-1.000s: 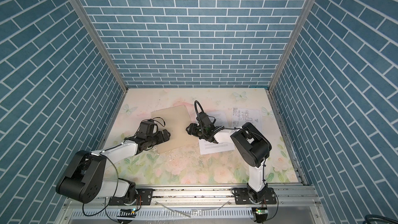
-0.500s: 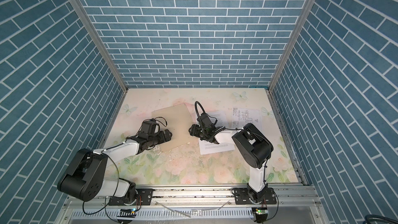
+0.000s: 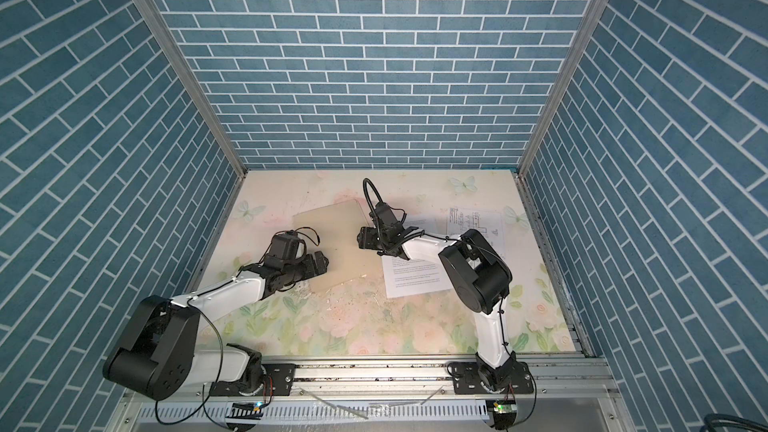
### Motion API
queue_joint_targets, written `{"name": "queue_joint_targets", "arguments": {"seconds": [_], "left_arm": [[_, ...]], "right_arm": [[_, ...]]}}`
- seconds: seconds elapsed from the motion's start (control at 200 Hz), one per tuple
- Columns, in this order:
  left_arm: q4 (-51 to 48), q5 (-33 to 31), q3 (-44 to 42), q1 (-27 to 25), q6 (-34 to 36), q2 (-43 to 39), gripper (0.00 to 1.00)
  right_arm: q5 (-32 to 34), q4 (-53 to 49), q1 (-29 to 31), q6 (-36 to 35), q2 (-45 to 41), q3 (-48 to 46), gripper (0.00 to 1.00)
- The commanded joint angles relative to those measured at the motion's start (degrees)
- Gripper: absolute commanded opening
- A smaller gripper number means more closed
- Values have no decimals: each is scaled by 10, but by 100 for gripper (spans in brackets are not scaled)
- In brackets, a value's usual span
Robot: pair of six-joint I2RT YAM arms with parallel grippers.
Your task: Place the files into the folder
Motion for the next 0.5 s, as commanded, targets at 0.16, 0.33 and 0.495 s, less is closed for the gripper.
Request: {"name": "queue_joint_targets", "arguments": {"seconds": [0.16,0.33,0.495], "left_arm": [[-15,1,-3,-2,9,-3,100],[-8,9,0,-1,8,8,100],[5,18,7,2,9,25,100]], "right_arm": [[9,-60,-8,-40,30,35,67],[-15,-47,-7,-28,28,14,64],[-43,7,-6,10,4,-41,60]]}}
